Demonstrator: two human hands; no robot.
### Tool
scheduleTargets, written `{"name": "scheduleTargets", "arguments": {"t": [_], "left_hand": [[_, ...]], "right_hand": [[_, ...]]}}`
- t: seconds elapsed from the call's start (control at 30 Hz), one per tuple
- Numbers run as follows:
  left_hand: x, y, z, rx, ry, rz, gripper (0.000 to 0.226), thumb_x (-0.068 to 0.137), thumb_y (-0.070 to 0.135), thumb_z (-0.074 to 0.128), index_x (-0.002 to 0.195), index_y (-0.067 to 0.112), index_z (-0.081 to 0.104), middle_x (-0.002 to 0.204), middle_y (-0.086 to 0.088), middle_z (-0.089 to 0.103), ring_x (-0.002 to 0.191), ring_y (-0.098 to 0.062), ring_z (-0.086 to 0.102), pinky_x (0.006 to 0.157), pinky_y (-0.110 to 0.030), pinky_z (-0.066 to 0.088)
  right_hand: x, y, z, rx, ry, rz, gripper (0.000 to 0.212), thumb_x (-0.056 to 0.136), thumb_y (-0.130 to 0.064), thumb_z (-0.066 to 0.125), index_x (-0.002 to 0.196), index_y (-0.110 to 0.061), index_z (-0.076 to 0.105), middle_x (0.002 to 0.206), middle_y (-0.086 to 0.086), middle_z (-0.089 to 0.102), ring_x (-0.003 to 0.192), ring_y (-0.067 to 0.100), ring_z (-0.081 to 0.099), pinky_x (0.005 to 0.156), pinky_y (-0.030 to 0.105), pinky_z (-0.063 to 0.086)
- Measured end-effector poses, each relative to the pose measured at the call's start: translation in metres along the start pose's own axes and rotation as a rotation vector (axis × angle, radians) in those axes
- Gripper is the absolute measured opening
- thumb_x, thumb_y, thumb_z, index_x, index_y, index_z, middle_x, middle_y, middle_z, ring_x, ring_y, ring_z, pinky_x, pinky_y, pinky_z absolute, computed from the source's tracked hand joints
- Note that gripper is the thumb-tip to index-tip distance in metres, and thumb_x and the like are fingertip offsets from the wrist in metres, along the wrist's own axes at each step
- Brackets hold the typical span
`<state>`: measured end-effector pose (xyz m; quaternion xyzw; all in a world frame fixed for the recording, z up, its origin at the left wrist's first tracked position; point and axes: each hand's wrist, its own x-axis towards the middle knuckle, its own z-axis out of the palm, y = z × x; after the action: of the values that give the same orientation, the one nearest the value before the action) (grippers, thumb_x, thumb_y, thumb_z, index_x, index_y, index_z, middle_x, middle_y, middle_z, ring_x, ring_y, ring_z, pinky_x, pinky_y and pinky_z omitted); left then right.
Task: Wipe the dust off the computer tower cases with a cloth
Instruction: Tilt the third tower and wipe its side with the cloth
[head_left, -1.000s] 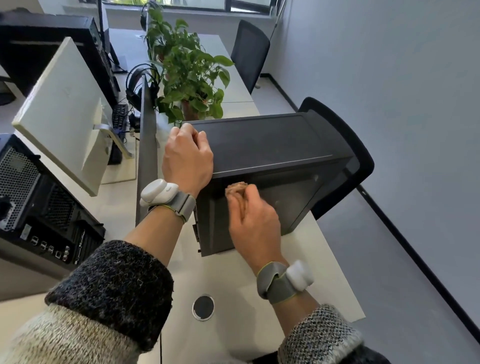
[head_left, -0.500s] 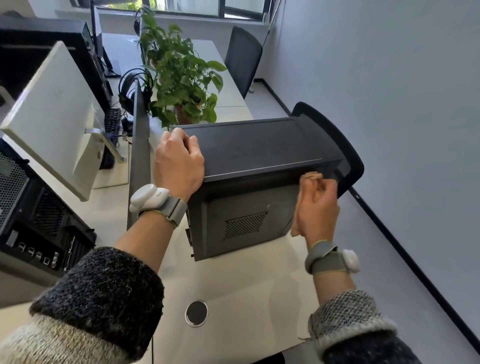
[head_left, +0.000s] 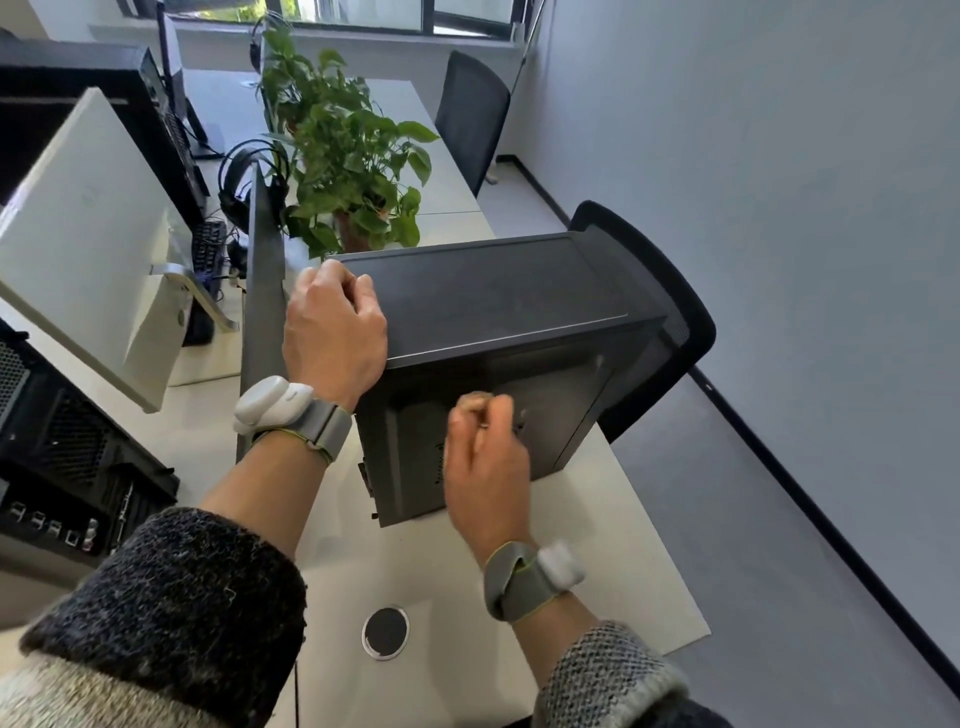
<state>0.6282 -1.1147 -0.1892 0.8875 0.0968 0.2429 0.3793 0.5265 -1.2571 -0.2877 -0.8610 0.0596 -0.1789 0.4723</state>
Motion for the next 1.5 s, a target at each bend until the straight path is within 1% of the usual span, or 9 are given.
{"name": "scheduleTargets", "arguments": {"t": [0.17,0.3,0.4,0.63,0.77,0.87,1.13,1.4,1.5], "left_hand": [[0.000,0.000,0.000,-0.003,0.002,-0.002,0.022,0.106,0.031,0.050,0.093,0.014,0.055,0.099,-0.006,0.051,0.091,-0.020,0.045,0.079,-0.032,0.033],[0.000,-0.002,0.000,-0.006,-0.001,-0.013,0.023,0.106,0.031,0.051,0.093,0.013,0.055,0.100,-0.007,0.053,0.091,-0.021,0.046,0.078,-0.032,0.034],[0.000,-0.001,0.001,-0.011,0.001,-0.015,0.024,0.106,0.032,0.050,0.094,0.012,0.057,0.098,-0.005,0.052,0.090,-0.023,0.049,0.078,-0.034,0.037],[0.002,-0.002,0.003,-0.008,0.004,-0.035,0.025,0.106,0.035,0.050,0.094,0.014,0.058,0.097,-0.003,0.053,0.092,-0.026,0.056,0.077,-0.040,0.047],[0.001,0.001,0.004,0.001,0.010,-0.029,0.023,0.106,0.034,0.050,0.093,0.015,0.055,0.097,-0.003,0.052,0.089,-0.024,0.053,0.074,-0.034,0.038],[0.002,0.001,0.003,0.002,0.006,-0.027,0.023,0.105,0.033,0.051,0.091,0.015,0.055,0.096,-0.003,0.051,0.090,-0.025,0.053,0.075,-0.034,0.037],[0.001,-0.001,0.001,-0.012,0.021,-0.019,0.022,0.105,0.030,0.052,0.089,0.015,0.054,0.094,-0.002,0.050,0.087,-0.020,0.045,0.076,-0.031,0.032],[-0.001,-0.002,0.000,-0.028,0.018,-0.006,0.024,0.106,0.031,0.052,0.089,0.015,0.055,0.091,-0.002,0.053,0.085,-0.021,0.051,0.075,-0.033,0.036],[-0.001,-0.003,0.001,-0.030,0.016,0.004,0.023,0.106,0.031,0.052,0.091,0.015,0.056,0.091,-0.002,0.053,0.085,-0.020,0.052,0.075,-0.032,0.037]], "right_hand": [[-0.014,-0.009,0.019,-0.163,-0.203,-0.194,0.024,0.109,-0.051,0.040,0.116,-0.028,0.043,0.097,-0.003,0.068,0.076,0.021,0.067,0.066,0.047,0.059],[-0.006,-0.002,0.006,-0.211,-0.178,-0.251,0.025,0.109,-0.051,0.039,0.114,-0.027,0.045,0.094,-0.004,0.068,0.072,0.019,0.065,0.061,0.041,0.056],[0.010,0.018,-0.022,-0.130,-0.028,-0.106,0.016,0.111,-0.043,0.047,0.108,-0.028,0.047,0.083,-0.013,0.064,0.068,0.004,0.060,0.057,0.031,0.049],[0.054,0.029,-0.070,0.060,0.262,0.329,0.021,0.114,-0.038,0.042,0.117,-0.018,0.047,0.099,-0.005,0.058,0.088,0.021,0.058,0.076,0.031,0.041],[0.024,0.000,-0.031,0.086,0.163,0.202,0.023,0.113,-0.044,0.043,0.107,-0.022,0.046,0.085,-0.015,0.061,0.076,0.003,0.064,0.062,0.033,0.051],[-0.007,-0.017,0.010,0.025,-0.039,0.001,0.023,0.111,-0.048,0.044,0.104,-0.026,0.045,0.080,-0.005,0.067,0.068,0.020,0.068,0.058,0.048,0.055],[-0.022,-0.046,0.044,-0.285,-0.156,-0.399,0.025,0.104,-0.048,0.042,0.112,-0.025,0.043,0.089,0.005,0.070,0.067,0.039,0.067,0.053,0.036,0.041],[0.000,0.018,-0.003,-0.215,0.016,-0.179,0.017,0.109,-0.047,0.046,0.111,-0.030,0.045,0.089,-0.012,0.065,0.067,0.012,0.063,0.056,0.043,0.058],[0.020,0.044,-0.027,-0.175,0.150,0.007,0.012,0.110,-0.042,0.047,0.114,-0.031,0.044,0.090,-0.008,0.065,0.074,0.018,0.065,0.062,0.046,0.059]]}}
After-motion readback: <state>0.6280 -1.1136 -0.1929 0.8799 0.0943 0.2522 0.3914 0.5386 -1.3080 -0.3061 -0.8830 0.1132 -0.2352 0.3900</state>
